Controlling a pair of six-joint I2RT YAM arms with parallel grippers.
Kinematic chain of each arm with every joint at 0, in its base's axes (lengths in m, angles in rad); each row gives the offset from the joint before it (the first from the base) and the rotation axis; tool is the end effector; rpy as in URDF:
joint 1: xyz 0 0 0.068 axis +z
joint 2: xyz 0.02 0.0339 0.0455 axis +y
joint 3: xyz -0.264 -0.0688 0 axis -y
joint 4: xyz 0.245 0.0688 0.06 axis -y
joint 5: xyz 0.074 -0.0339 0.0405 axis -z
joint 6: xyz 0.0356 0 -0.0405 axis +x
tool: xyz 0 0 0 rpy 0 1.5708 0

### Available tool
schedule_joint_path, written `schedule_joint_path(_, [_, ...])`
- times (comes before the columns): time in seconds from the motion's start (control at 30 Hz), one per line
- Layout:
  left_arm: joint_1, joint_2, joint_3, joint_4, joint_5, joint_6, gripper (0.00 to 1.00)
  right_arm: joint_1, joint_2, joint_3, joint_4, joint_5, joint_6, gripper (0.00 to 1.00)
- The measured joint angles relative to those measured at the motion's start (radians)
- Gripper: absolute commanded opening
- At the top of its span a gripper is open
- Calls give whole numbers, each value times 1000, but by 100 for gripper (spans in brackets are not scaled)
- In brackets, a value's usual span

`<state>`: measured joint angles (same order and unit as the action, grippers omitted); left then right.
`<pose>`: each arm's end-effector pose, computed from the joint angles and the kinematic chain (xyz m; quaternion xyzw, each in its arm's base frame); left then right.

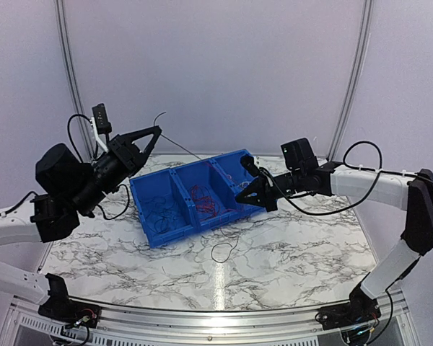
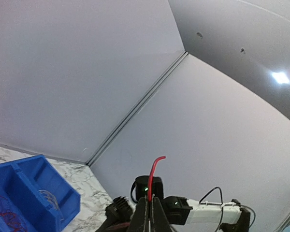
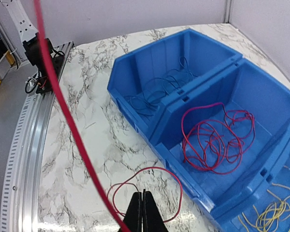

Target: Untangle the cables

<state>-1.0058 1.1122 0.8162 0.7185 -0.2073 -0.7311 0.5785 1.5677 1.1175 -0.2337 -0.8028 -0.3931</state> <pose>0.1423 -0.2108 0.3808 -0.0121 0.5470 -0.6012 0.5824 0.2727 0.2087 0.2625 -0.5365 0.6570 0.3880 0.3606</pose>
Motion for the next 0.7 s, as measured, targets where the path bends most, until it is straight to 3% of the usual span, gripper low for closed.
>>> schedule_joint_path(0.2, [-5,-171,4,-269,-156,197,0,-34,-32,-10,35,-54,-5,0])
schedule_joint_path(0.33, [-1,-181,37,-344,-231,277,0,-48,-29,101,-20,-53,-3,0])
schedule_joint_path(0.5, [5,-82,211,-357,-249,328,0,-51,57,474,-116,-48,19,0])
schedule_joint_path(0.7, [5,51,308,-359,-252,352,0,-35,187,873,-142,3,19,0])
